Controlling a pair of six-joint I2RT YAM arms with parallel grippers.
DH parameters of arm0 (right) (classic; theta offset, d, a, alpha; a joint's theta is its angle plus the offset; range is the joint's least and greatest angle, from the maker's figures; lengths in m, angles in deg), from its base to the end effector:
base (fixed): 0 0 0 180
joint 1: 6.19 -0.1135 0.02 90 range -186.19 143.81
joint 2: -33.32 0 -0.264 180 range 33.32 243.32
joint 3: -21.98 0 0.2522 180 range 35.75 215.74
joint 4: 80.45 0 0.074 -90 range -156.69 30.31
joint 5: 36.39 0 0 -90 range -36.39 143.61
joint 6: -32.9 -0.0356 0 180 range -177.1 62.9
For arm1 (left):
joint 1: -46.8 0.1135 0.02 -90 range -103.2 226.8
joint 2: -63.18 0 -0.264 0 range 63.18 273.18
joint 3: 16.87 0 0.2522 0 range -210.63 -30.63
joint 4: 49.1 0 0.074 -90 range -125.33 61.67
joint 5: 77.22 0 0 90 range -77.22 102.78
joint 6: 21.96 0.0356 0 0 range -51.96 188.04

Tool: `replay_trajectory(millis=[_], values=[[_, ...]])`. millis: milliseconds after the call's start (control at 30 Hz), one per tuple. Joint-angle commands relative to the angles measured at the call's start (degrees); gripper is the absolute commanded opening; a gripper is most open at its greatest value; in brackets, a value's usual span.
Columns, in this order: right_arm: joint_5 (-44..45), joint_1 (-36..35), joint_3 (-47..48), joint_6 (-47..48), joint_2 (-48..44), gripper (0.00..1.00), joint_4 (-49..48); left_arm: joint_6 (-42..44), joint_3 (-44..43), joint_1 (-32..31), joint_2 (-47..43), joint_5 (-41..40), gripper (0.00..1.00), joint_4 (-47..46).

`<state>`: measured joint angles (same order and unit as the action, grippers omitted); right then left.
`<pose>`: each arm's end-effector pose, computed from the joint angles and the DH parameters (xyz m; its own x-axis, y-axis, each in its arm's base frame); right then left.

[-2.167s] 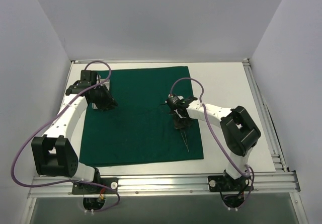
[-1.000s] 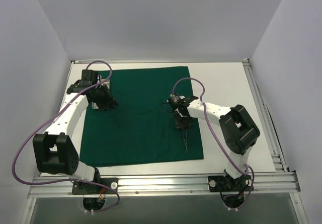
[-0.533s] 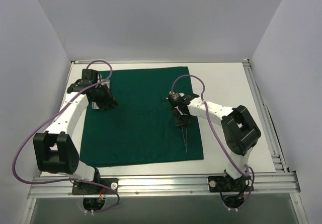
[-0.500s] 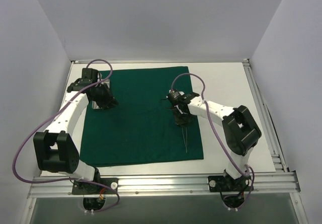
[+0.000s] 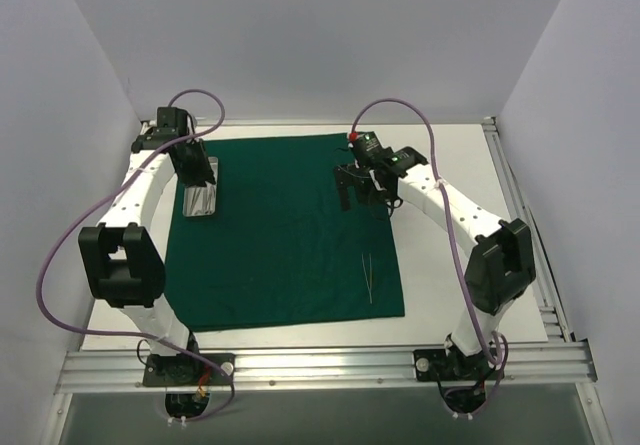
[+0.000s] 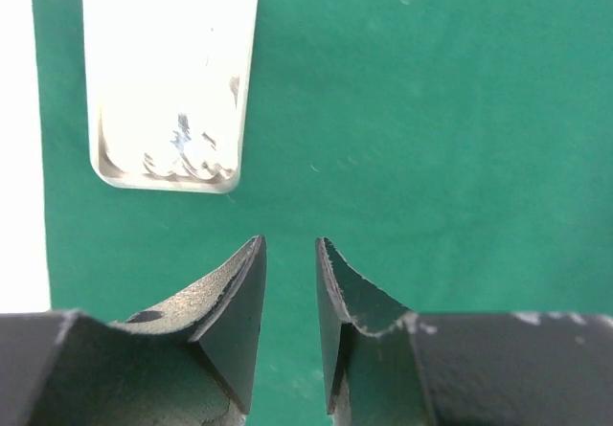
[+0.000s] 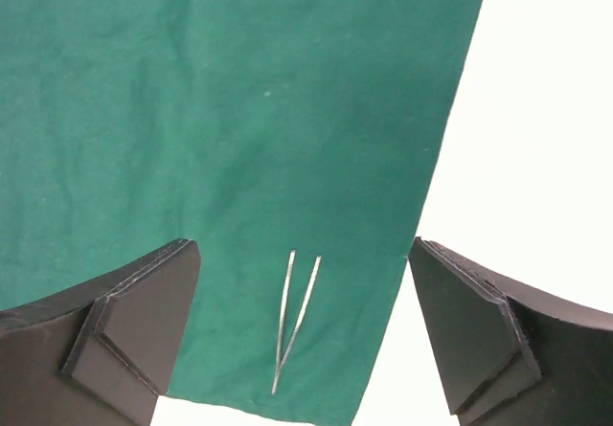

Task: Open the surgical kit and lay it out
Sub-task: Pick up the medical item from the container.

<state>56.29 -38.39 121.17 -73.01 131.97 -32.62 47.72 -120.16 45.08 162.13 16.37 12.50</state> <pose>0.3277 0.2044 0.2964 -0.7365 -0.1402 -0.6617 -0.3156 0.9365 0.1529 0.3716 -0.0134 0.3012 -0.8106 -0.3224 -0.4889 -0.2321 0.9433 -0.2372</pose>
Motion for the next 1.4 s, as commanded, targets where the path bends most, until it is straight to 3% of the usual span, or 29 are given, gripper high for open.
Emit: replay_trajectory(millis=[0,167,267,400,700,967,1367], values=[[0.2,1.7,2.9,2.9,-0.2,1.00,3.3,7.4,-5.9,0.6,4.2,-3.1,0.36,0.6],[1.5,4.2,7.6,4.0,3.0,0.98,4.7,10.9,-12.3,1.2,12.4,-6.5,0.36,2.1],[-1.0,7.2,10.0,4.7,5.1,0.74,6.2,12.0,-15.2,1.5,16.0,-7.3,0.33,2.4],[-4.0,10.1,9.9,4.9,6.0,0.59,6.2,14.4,-18.1,1.4,20.0,-10.6,0.30,3.0],[-6.3,13.0,11.9,5.4,8.7,0.59,6.6,18.2,-24.7,3.7,29.3,-13.4,0.35,5.9],[-7.6,14.5,12.2,5.5,9.5,0.58,6.6,18.7,-25.8,4.8,32.4,-12.7,0.39,6.1],[-9.0,15.2,12.5,5.4,10.2,0.57,6.9,18.4,-26.1,4.9,34.9,-13.5,0.36,6.1]])
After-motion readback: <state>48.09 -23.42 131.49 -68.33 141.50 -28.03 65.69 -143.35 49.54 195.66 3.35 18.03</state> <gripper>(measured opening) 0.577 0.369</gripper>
